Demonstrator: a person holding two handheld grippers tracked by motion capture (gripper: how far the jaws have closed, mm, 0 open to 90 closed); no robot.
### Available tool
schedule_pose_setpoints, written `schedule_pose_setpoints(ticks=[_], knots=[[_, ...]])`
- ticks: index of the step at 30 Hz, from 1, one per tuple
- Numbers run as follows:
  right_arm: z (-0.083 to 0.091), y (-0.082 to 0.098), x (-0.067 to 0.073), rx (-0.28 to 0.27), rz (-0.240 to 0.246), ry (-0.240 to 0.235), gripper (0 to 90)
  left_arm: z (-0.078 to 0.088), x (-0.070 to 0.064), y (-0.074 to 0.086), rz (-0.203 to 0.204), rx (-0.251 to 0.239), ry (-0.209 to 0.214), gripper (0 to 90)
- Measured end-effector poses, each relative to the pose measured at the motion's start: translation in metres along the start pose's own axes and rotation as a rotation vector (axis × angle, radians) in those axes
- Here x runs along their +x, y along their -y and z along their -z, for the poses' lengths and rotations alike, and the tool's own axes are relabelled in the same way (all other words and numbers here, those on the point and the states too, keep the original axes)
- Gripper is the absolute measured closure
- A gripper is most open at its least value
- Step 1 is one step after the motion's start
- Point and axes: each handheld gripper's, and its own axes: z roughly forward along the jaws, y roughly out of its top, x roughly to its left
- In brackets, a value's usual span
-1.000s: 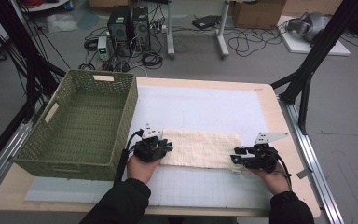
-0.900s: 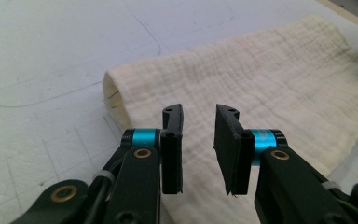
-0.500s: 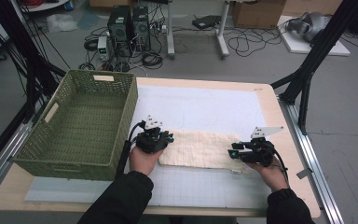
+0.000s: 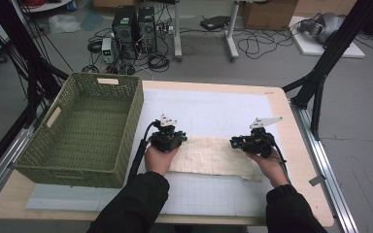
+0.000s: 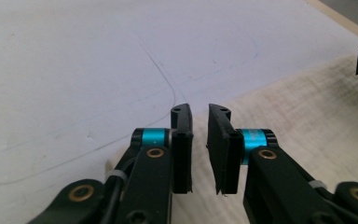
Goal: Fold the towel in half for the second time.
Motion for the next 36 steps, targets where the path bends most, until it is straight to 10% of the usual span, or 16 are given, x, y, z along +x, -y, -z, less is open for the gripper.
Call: schedule_pose_setpoints(ticks=[9, 29, 36], knots=[[-0.036, -0.002, -0.011, 0.129, -0.030, 0.012, 88.5, -0.014, 0.012, 0.009, -0.037, 0.097, -0.094, 86.0], [0.018, 0.034, -0.041, 0.073, -0.144, 0.100, 81.5, 0.002, 0.017, 0.012, -0.044, 0.046, -0.125, 79.5], [0.022, 0.019, -0.046, 0.074, -0.129, 0.139, 65.0, 0.008, 0.034, 0.005, 0.042, 0.018, -0.143, 71.1]])
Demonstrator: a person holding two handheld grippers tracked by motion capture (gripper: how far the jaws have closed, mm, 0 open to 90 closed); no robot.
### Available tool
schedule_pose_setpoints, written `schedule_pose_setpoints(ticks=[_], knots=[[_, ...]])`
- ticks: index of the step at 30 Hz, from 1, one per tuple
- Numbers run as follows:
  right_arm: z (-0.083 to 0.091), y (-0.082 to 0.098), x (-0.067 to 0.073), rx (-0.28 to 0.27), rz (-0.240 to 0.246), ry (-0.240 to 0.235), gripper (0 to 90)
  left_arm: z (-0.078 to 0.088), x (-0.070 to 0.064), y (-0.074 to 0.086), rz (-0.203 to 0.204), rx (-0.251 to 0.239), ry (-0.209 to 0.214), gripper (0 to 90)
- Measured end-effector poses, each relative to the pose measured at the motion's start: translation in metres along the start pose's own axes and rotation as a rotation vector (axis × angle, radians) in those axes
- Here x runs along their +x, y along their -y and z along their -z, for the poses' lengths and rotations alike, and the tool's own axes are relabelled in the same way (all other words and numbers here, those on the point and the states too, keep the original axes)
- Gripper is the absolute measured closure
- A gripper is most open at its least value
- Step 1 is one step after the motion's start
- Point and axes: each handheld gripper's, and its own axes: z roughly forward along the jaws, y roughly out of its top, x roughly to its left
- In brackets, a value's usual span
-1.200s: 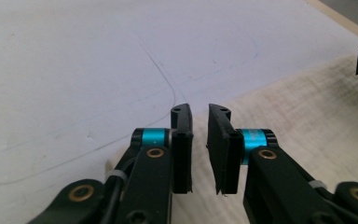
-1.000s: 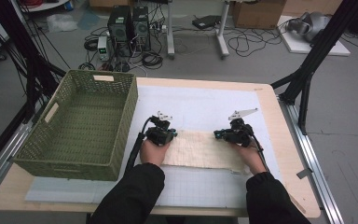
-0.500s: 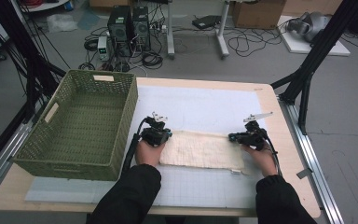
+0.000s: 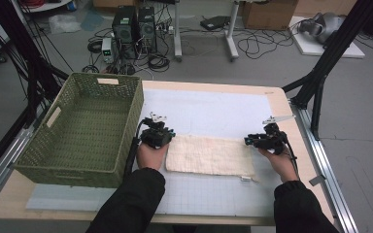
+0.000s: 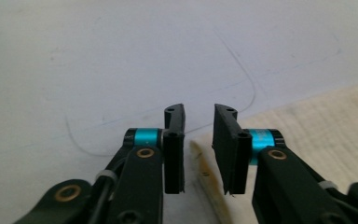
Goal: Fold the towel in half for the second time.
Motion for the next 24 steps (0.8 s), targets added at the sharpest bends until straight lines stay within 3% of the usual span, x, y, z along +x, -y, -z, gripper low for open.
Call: schedule_pose_setpoints(ticks=[4, 6, 8, 10, 12, 14, 17, 19, 24], knots=[[-0.005, -0.002, -0.007, -0.004, -0.030, -0.021, 59.8, -0.009, -0.001, 0.004, 0.023, 0.041, 0.054, 60.9], [-0.011, -0.001, -0.009, 0.014, -0.033, -0.039, 59.3, -0.013, -0.003, 0.006, -0.004, 0.064, 0.048, 59.8], [-0.016, 0.000, -0.007, 0.051, -0.020, -0.061, 62.9, -0.014, -0.005, 0.007, -0.029, 0.065, 0.025, 63.4], [-0.017, 0.000, -0.004, 0.057, -0.001, -0.052, 71.8, -0.014, -0.005, 0.007, -0.038, 0.062, 0.014, 71.7], [-0.017, 0.000, -0.004, 0.066, 0.000, -0.070, 80.3, -0.014, -0.004, 0.007, -0.023, 0.062, 0.047, 82.2], [-0.018, 0.001, -0.004, 0.071, -0.005, -0.097, 82.1, -0.013, -0.004, 0.007, -0.036, 0.060, 0.049, 84.0], [-0.015, 0.000, -0.004, 0.063, 0.006, -0.102, 82.9, -0.008, -0.004, 0.006, -0.027, 0.036, 0.057, 84.9], [-0.010, -0.001, -0.004, 0.035, -0.008, -0.114, 83.0, -0.002, -0.003, 0.005, -0.031, 0.016, 0.060, 84.9], [0.006, 0.002, 0.003, -0.028, 0.022, -0.133, 83.1, 0.014, -0.004, 0.007, -0.046, -0.039, 0.071, 85.0]])
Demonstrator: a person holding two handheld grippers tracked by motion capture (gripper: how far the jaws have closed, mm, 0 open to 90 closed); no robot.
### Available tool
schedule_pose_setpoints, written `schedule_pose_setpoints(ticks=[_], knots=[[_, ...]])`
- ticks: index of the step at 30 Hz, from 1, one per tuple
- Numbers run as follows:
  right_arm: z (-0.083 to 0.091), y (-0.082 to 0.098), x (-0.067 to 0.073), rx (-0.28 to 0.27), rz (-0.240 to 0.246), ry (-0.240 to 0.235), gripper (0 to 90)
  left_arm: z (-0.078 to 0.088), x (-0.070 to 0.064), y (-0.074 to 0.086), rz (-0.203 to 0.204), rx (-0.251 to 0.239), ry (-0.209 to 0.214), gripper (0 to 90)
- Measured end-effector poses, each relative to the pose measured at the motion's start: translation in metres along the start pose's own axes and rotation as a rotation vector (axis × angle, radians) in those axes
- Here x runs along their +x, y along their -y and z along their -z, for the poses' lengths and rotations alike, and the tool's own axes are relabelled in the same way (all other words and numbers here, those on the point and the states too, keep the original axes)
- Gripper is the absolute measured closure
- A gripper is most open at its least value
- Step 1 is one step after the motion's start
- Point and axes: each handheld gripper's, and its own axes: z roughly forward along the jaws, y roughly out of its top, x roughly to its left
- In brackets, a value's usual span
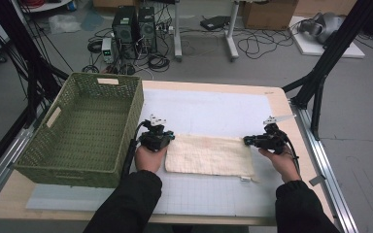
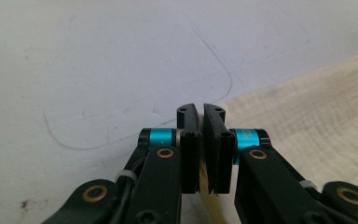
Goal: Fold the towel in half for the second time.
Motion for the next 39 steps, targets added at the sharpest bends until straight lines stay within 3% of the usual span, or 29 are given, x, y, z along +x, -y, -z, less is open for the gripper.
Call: schedule_pose_setpoints(ticks=[8, 10, 13, 21, 27, 34, 39], knots=[[0.023, 0.014, 0.017, -0.068, 0.026, -0.032, 83.1, 0.026, -0.012, 0.004, -0.037, -0.066, 0.044, 84.9], [0.028, 0.017, 0.021, -0.076, 0.035, -0.042, 83.1, 0.031, -0.014, 0.007, -0.043, -0.066, 0.059, 84.9], [0.035, 0.022, 0.029, -0.090, 0.053, -0.048, 83.1, 0.039, -0.019, 0.015, -0.083, -0.055, 0.075, 84.7], [0.037, 0.046, 0.049, -0.033, 0.107, -0.064, 82.9, 0.050, -0.025, 0.044, -0.091, -0.010, 0.135, 83.8], [0.034, 0.060, 0.049, -0.005, 0.086, -0.086, 79.1, 0.056, -0.029, 0.050, -0.093, 0.021, 0.173, 80.4], [0.052, 0.054, 0.049, -0.080, 0.055, -0.103, 59.6, 0.068, -0.026, 0.043, -0.076, 0.012, 0.213, 63.5], [0.056, 0.041, 0.050, -0.122, 0.053, -0.106, 61.2, 0.068, -0.029, 0.036, -0.087, 0.001, 0.204, 63.2]])
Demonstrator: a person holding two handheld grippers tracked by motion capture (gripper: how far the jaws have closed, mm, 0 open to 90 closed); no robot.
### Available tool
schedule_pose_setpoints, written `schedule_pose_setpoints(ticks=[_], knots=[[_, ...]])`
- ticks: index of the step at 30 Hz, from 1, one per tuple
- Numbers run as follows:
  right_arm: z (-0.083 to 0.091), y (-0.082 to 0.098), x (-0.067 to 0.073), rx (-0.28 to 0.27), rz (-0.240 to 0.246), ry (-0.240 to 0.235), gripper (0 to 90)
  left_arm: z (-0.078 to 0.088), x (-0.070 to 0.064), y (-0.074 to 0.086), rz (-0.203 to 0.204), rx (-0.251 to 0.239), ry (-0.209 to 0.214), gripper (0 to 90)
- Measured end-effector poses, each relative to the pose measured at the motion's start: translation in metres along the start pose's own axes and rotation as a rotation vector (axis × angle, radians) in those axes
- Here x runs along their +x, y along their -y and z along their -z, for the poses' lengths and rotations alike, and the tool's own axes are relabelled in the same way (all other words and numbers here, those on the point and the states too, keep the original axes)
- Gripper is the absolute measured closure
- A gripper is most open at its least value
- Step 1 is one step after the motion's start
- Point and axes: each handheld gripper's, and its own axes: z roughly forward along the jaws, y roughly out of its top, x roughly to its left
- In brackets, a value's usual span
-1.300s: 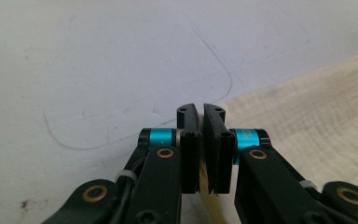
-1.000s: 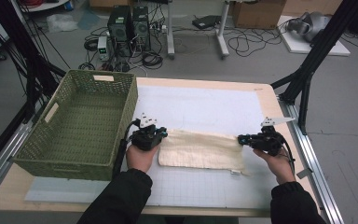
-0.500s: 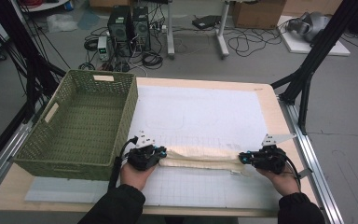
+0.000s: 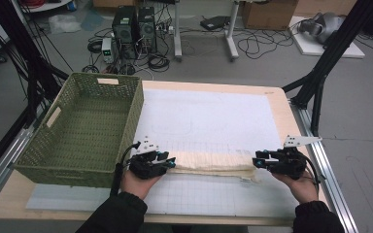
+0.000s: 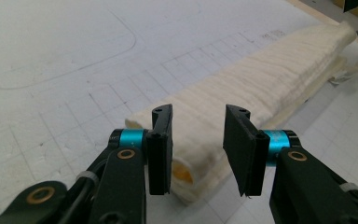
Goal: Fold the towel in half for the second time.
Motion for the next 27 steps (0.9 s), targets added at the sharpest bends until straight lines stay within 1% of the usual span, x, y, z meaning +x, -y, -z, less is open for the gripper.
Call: schedule_pose_setpoints(ticks=[2, 3, 4, 6, 7, 9, 11, 12, 13, 14, 16, 18, 20, 23, 25, 26, 27], knots=[[-0.008, -0.003, 0.001, 0.010, 0.011, 0.005, 65.3, -0.006, 0.000, 0.000, 0.009, 0.015, 0.000, 66.9], [-0.013, -0.005, 0.000, 0.022, 0.020, 0.002, 68.7, -0.008, 0.000, 0.000, 0.005, 0.026, -0.002, 71.1], [-0.017, -0.005, 0.001, 0.037, 0.016, -0.006, 70.7, -0.012, -0.001, 0.001, -0.001, 0.039, -0.005, 75.0], [-0.030, -0.005, 0.004, 0.088, 0.024, -0.020, 74.7, -0.018, -0.002, 0.004, -0.007, 0.069, 0.001, 80.4], [-0.035, -0.004, 0.004, 0.105, 0.037, -0.031, 76.5, -0.020, -0.002, 0.005, -0.010, 0.085, -0.004, 81.1], [-0.042, 0.000, 0.008, 0.144, 0.047, -0.048, 78.5, -0.023, -0.002, 0.008, -0.029, 0.114, -0.015, 81.1], [-0.046, 0.005, 0.012, 0.185, 0.059, -0.054, 78.9, -0.024, -0.001, 0.011, -0.050, 0.129, -0.031, 80.7], [-0.047, 0.008, 0.012, 0.195, 0.060, -0.058, 78.9, -0.024, 0.000, 0.012, -0.048, 0.130, -0.033, 80.7], [-0.048, 0.011, 0.012, 0.205, 0.058, -0.057, 79.0, -0.024, 0.000, 0.013, -0.048, 0.128, -0.043, 80.8], [-0.047, 0.014, 0.012, 0.213, 0.060, -0.051, 79.2, -0.024, 0.000, 0.013, -0.060, 0.134, -0.048, 80.9], [-0.046, 0.018, 0.012, 0.212, 0.061, -0.043, 79.1, -0.023, -0.001, 0.014, -0.074, 0.140, -0.059, 81.2], [-0.042, 0.021, 0.011, 0.209, 0.073, -0.026, 79.1, -0.024, -0.001, 0.015, -0.076, 0.134, -0.065, 81.4], [-0.038, 0.024, 0.011, 0.204, 0.077, -0.007, 79.1, -0.025, -0.004, 0.016, -0.105, 0.134, -0.084, 81.7], [-0.034, 0.028, 0.009, 0.183, 0.072, 0.006, 79.1, -0.025, -0.008, 0.016, -0.131, 0.135, -0.104, 81.2], [-0.034, 0.027, 0.011, 0.188, 0.090, 0.012, 78.2, -0.024, -0.008, 0.015, -0.114, 0.121, -0.092, 78.9], [-0.034, 0.026, 0.012, 0.185, 0.093, 0.010, 76.0, -0.022, -0.009, 0.013, -0.117, 0.105, -0.090, 77.0], [-0.033, 0.024, 0.014, 0.170, 0.096, 0.008, 74.3, -0.020, -0.009, 0.012, -0.116, 0.089, -0.087, 76.7]])
